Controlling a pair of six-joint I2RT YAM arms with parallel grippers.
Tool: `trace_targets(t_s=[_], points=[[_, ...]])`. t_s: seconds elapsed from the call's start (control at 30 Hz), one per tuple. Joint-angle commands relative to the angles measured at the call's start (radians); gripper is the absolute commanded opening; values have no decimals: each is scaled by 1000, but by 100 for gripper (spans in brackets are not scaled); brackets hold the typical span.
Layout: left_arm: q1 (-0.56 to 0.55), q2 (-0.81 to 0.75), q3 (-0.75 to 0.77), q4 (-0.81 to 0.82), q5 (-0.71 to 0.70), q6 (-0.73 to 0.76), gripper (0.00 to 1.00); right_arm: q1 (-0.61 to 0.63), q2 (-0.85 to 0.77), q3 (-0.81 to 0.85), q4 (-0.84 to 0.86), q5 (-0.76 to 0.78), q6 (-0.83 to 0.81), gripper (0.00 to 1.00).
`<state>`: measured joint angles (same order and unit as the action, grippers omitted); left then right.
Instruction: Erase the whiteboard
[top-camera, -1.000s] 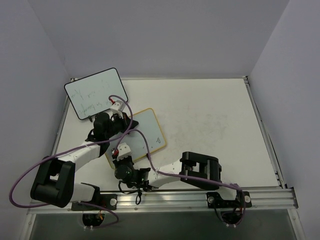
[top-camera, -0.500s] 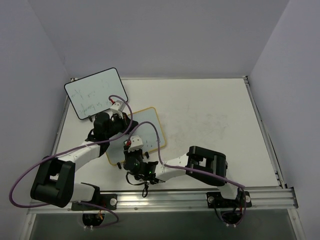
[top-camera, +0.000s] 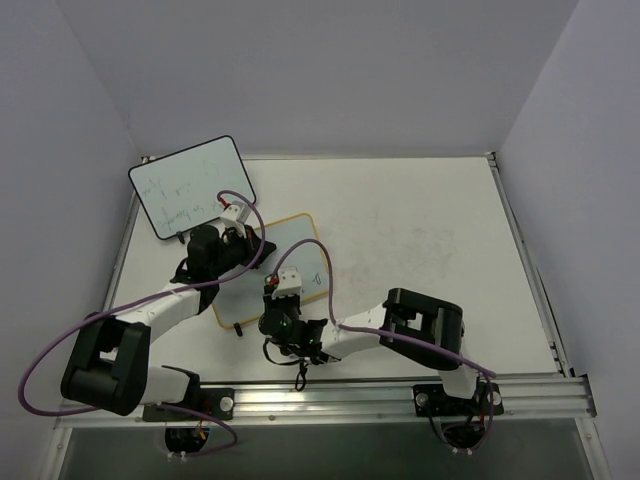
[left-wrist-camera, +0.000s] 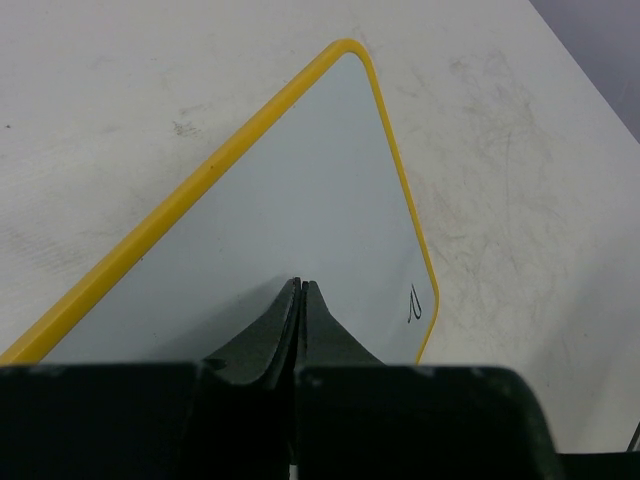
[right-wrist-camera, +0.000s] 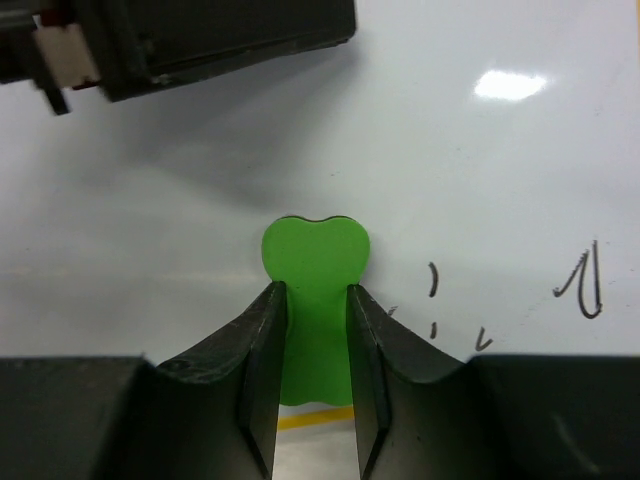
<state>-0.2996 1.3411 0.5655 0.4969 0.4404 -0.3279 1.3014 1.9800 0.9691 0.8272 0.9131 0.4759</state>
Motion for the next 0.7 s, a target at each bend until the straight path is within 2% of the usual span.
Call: trace_targets(t_s=[0.0,0.37,0.67], points=[[-1,-28,16,12,-8,20,2,-94,19,-66,-172,84,12,0],[-1,-46,13,11,-11,12,2,-105,-33,-98,-137,52,-14,0],[-1,-148,28,3,-29,-37,2,-68,-96,-90,-102,35,-79,0]])
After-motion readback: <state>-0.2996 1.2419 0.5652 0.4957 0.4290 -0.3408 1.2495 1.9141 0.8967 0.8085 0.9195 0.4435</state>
